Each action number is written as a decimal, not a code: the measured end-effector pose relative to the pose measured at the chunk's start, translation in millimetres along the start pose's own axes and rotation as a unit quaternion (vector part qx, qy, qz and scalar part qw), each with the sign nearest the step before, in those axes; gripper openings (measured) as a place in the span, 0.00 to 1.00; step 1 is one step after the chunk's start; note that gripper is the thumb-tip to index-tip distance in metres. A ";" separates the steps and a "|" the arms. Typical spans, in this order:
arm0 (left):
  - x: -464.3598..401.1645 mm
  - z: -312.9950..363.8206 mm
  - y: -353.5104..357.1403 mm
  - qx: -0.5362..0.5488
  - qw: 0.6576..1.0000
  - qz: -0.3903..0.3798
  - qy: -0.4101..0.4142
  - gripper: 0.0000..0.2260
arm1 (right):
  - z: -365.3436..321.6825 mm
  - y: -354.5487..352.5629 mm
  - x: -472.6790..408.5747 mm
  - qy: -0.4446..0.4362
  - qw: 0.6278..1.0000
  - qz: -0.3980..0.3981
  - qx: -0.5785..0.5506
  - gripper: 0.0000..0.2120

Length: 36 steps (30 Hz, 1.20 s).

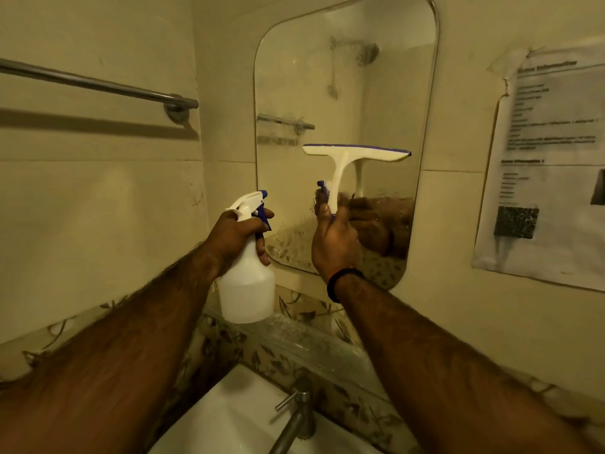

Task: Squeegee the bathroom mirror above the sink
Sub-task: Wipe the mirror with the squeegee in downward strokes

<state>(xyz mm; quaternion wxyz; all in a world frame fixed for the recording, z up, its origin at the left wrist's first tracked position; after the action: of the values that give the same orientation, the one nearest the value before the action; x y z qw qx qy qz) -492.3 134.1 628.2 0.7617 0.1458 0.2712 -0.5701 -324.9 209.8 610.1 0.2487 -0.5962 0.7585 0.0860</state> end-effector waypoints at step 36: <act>41.3 -16.4 10.2 0.011 0.999 -0.030 -0.029 0.14 | 80.7 1.9 102.4 0.130 0.989 -0.028 0.057 0.16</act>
<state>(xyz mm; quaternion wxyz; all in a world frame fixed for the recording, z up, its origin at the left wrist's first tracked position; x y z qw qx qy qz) -478.3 113.3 590.1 0.7500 0.1294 0.2464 -0.6001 -321.5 156.5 491.1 0.1834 -0.6085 0.7709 -0.0426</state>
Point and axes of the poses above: each hand's wrist, its own x-axis away from the middle knuckle, its own y-axis out of the palm, z = x × y, the point moved 3 cm from there along -x, towards the middle knuckle, and after that the axes turned 12 degrees about y, right-handed, at the moved point
